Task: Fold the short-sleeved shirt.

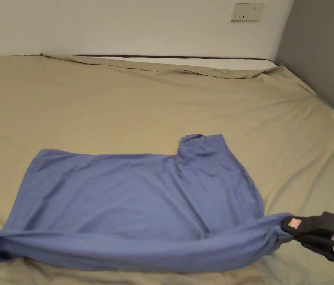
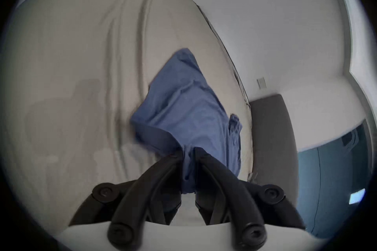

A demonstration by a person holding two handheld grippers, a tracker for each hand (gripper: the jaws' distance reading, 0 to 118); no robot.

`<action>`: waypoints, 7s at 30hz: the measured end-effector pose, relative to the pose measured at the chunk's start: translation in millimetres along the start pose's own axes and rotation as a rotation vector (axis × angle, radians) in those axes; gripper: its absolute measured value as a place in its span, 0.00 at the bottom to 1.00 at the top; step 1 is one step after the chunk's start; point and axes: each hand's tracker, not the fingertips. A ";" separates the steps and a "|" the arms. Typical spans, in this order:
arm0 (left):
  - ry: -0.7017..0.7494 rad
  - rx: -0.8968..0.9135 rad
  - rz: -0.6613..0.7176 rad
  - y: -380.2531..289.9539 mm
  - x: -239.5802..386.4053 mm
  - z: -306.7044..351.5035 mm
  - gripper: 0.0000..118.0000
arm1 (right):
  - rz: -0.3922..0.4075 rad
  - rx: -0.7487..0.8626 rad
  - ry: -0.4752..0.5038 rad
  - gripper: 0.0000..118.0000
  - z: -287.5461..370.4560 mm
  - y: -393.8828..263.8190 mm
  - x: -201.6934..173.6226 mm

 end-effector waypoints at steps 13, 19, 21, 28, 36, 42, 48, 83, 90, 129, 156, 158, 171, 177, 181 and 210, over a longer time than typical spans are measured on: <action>0.312 -0.028 -0.017 58.0 7.5 -164.3 0.45 | -0.103 0.043 -0.252 0.05 -128.9 50.7 14.4; 0.291 -0.023 -0.017 57.2 15.1 -156.9 0.64 | -0.015 0.068 -0.247 0.65 -143.9 49.3 25.9; 0.215 -0.003 0.023 58.7 26.1 -130.2 0.66 | -0.062 0.002 -0.195 0.95 -132.6 54.4 8.6; 0.060 0.312 -0.509 -3.9 101.1 27.1 0.80 | 0.598 0.203 0.016 0.94 -3.7 -28.5 -108.7; 0.334 0.147 -0.695 -114.5 56.7 36.0 0.00 | 0.985 0.300 -0.193 0.04 44.1 -186.4 -106.0; 0.359 0.067 -0.690 -94.1 34.0 -11.1 0.08 | 1.087 0.231 -0.181 0.04 37.0 -188.8 -112.0; 0.557 0.066 -0.807 -28.2 31.5 -87.0 1.00 | 1.028 0.195 -0.134 0.04 26.9 -179.3 -113.1; 0.300 -0.027 -0.537 -16.2 39.9 -71.7 0.12 | 0.842 -0.216 -0.581 0.33 -123.0 -15.6 9.7; 0.225 -0.092 -0.439 0.8 17.1 -47.6 0.12 | 0.725 -0.245 -0.440 0.11 -75.5 -5.4 -18.9; 0.192 0.156 -0.755 -140.2 67.9 95.8 0.82 | 0.860 0.342 -0.242 0.67 90.2 -145.5 -110.1; 0.614 -0.259 -0.787 51.4 11.4 -211.6 1.00 | 0.888 -0.015 -0.226 0.03 -10.3 -158.0 -82.9; 0.530 -0.215 -0.850 46.5 18.3 -198.7 0.80 | 0.871 -0.021 -0.246 0.03 -14.3 -153.7 -79.7; 0.176 -0.074 -0.653 29.2 56.9 -103.2 0.02 | 0.900 0.015 -0.276 0.26 -25.5 -37.6 -84.3; 0.196 -0.096 -0.723 9.2 78.7 -82.0 0.02 | 0.834 -0.243 -0.477 1.00 -103.0 80.6 -60.2; 0.195 -0.107 -0.692 11.9 76.3 -84.5 0.02 | 0.738 -0.308 -0.569 1.00 -157.6 114.1 -32.1; -0.017 -0.180 -0.535 37.2 25.2 16.4 0.02 | 0.878 -0.208 -0.297 0.02 25.9 21.4 -97.3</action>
